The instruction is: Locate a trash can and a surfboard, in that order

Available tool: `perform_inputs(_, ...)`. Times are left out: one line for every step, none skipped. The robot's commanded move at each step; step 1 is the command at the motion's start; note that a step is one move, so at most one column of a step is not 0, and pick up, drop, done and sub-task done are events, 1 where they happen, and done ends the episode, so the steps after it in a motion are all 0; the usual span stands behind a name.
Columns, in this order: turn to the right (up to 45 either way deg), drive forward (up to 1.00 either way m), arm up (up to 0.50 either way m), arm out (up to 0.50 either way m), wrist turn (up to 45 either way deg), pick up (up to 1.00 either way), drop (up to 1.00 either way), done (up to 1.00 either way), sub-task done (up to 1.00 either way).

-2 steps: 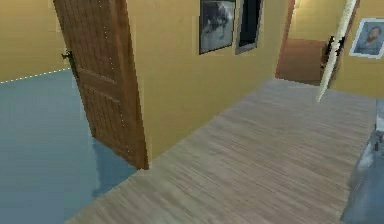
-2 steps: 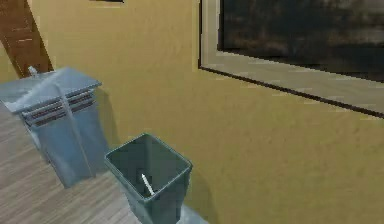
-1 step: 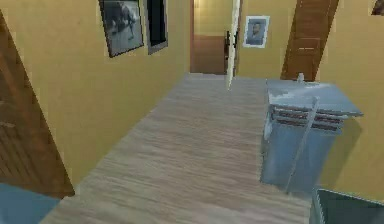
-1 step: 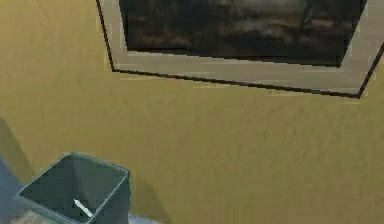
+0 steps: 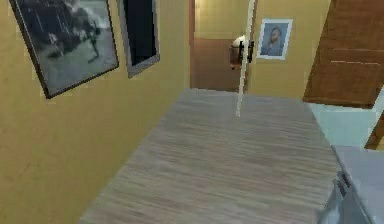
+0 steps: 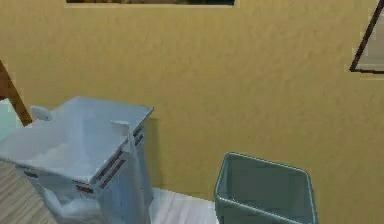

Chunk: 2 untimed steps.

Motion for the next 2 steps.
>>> perform_inputs(0.0, 1.0, 0.0, 0.0, 0.0, 0.0, 0.0, 0.0, 0.0)
perform_inputs(3.0, 0.0, 0.0, 0.0, 0.0, 0.0, 0.0, 0.0, 0.0)
